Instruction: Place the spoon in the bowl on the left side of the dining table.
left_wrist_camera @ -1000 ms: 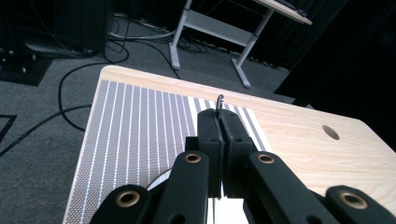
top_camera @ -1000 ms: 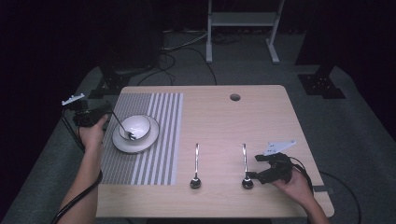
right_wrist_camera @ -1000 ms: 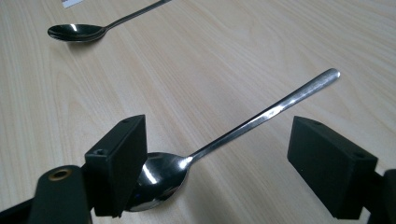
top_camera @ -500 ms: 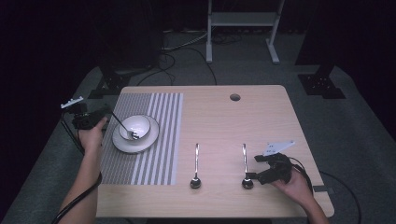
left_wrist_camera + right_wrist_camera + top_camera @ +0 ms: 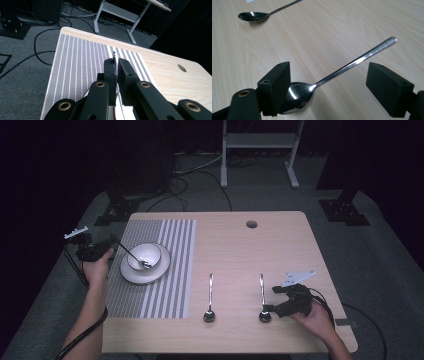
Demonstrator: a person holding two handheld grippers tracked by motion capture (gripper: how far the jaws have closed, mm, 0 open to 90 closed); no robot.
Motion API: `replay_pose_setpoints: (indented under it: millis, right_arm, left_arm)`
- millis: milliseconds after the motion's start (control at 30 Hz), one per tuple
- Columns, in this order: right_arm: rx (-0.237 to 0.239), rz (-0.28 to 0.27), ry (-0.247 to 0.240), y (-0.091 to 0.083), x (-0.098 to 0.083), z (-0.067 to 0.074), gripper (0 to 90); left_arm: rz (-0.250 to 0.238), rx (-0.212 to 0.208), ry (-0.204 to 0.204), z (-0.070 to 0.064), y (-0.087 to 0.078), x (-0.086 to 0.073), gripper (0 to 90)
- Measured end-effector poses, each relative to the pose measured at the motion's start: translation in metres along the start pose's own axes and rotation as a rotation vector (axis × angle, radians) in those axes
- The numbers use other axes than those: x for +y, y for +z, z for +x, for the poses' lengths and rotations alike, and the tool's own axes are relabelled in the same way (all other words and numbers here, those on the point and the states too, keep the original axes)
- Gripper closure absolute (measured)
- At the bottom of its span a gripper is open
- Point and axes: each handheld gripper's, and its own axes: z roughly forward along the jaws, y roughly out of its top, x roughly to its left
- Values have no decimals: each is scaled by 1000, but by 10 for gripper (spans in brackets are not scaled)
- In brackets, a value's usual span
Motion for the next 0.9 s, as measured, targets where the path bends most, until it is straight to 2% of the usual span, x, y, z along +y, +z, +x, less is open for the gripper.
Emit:
replay_pose_setpoints:
  millis: [467,633,667,767,900]
  right_arm:
    - [0,3,1,0,0,0,187]
    - [0,6,-1,1,0,-1,187]
    - [1,4,2,1,1,0,187]
    - [1,1,-1,1,1,0,187]
    - [1,-1,-2,0,1,1,187]
  left_arm:
    - [12,13,7,2,0,-5,779]
    - [23,27,28,3,0,-7,694]
    - [26,31,37,2,-1,-8,642]
    - [38,38,55,2,-4,-10,601]
    - [31,41,54,5,-9,-14,546]
